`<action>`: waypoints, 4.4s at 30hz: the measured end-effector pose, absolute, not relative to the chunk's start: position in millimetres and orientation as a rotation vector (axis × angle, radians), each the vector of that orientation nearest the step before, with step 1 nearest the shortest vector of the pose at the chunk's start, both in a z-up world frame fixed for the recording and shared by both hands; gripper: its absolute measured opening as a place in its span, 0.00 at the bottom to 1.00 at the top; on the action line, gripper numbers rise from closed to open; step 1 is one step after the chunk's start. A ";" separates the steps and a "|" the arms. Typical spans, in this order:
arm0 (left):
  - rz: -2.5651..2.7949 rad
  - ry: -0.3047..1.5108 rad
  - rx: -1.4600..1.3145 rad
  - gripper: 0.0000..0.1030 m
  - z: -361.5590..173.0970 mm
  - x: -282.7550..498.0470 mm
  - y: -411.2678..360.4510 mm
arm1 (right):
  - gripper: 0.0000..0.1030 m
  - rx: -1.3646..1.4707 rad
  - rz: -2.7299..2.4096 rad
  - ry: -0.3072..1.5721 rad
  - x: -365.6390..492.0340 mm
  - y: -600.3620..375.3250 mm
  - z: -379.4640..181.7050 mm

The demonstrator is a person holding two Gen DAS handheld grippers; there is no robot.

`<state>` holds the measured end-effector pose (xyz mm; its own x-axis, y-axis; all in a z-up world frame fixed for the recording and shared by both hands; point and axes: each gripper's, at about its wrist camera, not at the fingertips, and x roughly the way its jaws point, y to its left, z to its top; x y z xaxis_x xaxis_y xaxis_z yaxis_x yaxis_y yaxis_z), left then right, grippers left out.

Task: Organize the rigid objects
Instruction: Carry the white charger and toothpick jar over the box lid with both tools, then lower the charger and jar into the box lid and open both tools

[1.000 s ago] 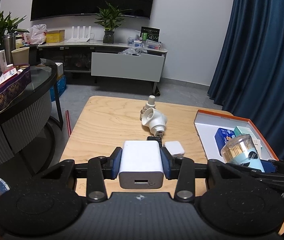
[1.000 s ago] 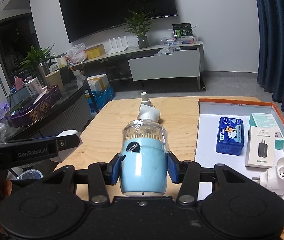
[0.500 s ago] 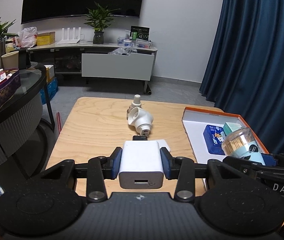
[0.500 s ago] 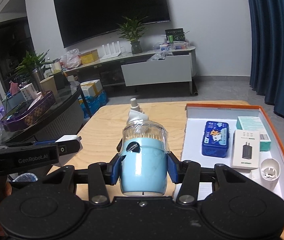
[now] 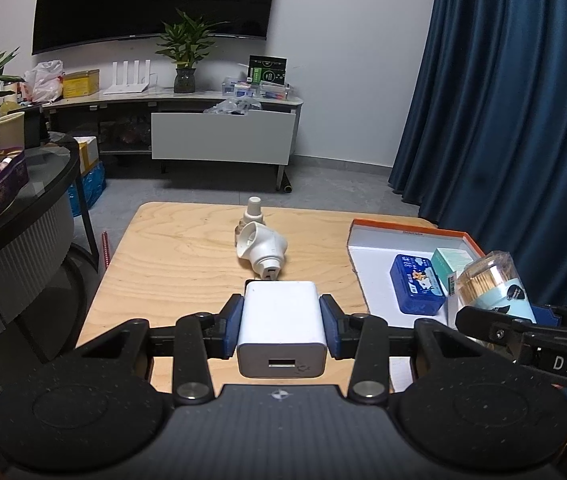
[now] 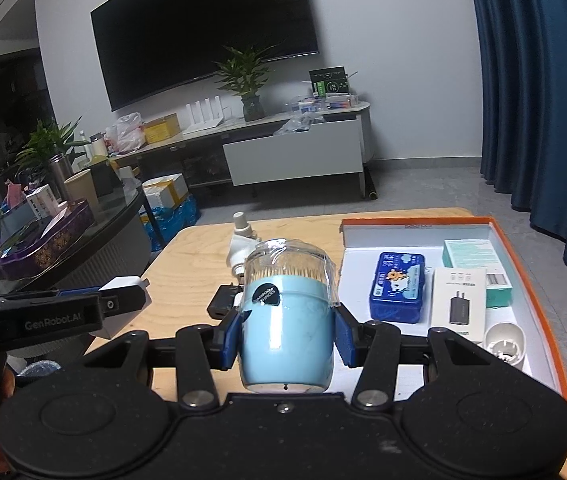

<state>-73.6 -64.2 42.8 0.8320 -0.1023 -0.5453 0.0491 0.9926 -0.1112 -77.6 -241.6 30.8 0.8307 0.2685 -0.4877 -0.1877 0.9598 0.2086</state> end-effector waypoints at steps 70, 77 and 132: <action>-0.353 0.605 -0.020 0.40 42.5 -18.2 -191.3 | 0.56 0.222 0.013 0.483 -70.4 -352.5 36.8; -0.359 0.599 -0.016 0.40 42.7 -13.1 -195.6 | 0.56 0.216 0.014 0.481 -61.9 -354.2 38.8; -0.363 0.675 -0.046 0.40 19.3 72.7 -212.1 | 0.56 0.230 0.043 0.591 75.5 -380.2 10.2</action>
<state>72.7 -212.1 19.3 0.7201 -0.3430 -0.6031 0.3137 0.9363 -0.1579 75.5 -380.2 10.2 0.8300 0.1054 -0.5477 0.0260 0.9736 0.2268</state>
